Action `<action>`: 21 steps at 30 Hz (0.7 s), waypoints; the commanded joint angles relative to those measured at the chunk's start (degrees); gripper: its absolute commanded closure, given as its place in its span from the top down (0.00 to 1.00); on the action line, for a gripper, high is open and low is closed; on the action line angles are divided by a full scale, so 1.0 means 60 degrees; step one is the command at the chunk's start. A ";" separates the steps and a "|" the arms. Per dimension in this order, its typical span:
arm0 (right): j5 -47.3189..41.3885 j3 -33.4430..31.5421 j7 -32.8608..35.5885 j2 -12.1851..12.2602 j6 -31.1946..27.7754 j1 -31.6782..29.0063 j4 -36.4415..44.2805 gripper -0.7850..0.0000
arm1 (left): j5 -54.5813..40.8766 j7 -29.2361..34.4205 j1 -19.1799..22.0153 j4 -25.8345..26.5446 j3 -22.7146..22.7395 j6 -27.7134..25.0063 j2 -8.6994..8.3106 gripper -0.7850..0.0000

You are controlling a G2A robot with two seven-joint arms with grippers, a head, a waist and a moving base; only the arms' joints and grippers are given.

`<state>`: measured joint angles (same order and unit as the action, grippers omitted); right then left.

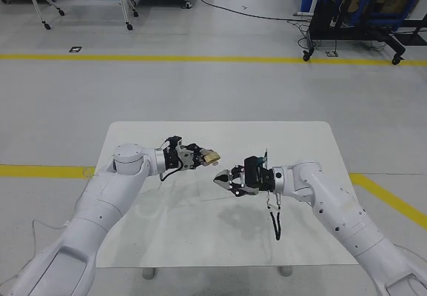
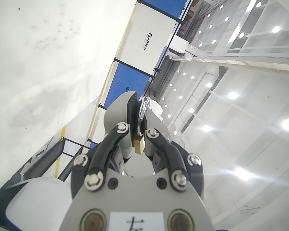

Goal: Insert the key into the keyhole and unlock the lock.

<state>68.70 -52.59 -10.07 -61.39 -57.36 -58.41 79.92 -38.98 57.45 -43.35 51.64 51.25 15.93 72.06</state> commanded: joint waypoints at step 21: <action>-0.1534 0.0382 0.1488 -0.0354 0.0621 0.0643 -0.1124 0.00 | 0.0642 0.0055 -0.0473 0.0876 0.0277 0.0318 -0.0176 0.00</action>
<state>59.56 -50.29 -1.18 -63.48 -53.63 -54.54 73.15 -35.22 57.76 -46.17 56.84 52.87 17.78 71.02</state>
